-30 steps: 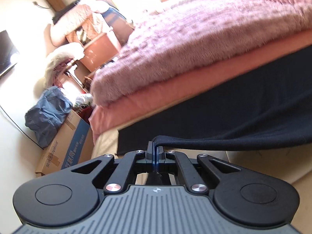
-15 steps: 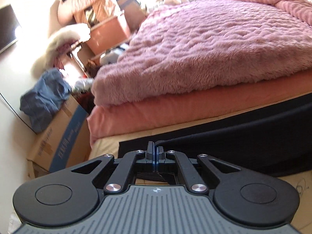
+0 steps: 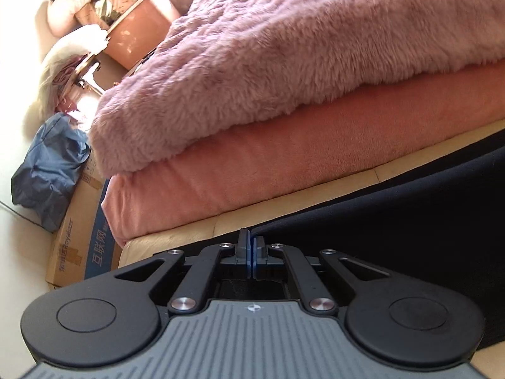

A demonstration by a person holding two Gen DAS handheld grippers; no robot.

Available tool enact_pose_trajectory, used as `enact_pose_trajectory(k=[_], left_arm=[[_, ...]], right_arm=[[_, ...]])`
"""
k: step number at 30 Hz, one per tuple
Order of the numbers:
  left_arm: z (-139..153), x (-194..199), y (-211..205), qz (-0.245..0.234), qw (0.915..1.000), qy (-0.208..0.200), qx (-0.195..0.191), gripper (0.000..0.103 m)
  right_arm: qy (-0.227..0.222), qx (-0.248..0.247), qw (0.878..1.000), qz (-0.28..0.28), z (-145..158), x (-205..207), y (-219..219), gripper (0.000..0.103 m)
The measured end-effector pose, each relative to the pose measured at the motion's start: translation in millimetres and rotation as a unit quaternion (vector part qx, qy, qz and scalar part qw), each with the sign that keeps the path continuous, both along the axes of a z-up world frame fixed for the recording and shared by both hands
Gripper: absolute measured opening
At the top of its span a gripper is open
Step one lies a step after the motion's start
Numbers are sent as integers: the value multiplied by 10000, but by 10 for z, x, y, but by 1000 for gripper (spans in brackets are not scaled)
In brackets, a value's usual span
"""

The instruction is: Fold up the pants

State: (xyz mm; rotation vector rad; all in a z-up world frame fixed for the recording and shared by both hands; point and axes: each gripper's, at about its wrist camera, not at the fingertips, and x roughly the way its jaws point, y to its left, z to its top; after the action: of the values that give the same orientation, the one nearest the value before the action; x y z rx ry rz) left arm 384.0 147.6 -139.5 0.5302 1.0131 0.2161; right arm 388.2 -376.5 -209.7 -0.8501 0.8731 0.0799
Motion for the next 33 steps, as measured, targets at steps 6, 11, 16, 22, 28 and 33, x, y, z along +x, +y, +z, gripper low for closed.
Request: enact_pose_trajectory(k=[6, 11, 16, 22, 28, 33], left_arm=[[-239, 32, -18, 8, 9999, 69, 119, 1], [-186, -32, -8, -25, 9998, -150, 113, 1], [-7, 66, -35, 13, 9998, -218, 26, 1], [-212, 248, 1, 95, 9999, 28, 49, 1], [-410, 323, 25, 211, 9997, 81, -59, 1], [-420, 312, -76, -8, 9995, 65, 298, 20]], right_arm=[[-95, 70, 9999, -12, -127, 48, -21, 0], [-209, -4, 9998, -21, -105, -8, 5, 0], [-247, 14, 9996, -116, -41, -41, -5, 0], [-170, 271, 9986, -415, -61, 65, -51, 0], [-133, 360, 9976, -582, -138, 167, -42, 0], [-172, 377, 9969, -672, -183, 170, -33, 0]])
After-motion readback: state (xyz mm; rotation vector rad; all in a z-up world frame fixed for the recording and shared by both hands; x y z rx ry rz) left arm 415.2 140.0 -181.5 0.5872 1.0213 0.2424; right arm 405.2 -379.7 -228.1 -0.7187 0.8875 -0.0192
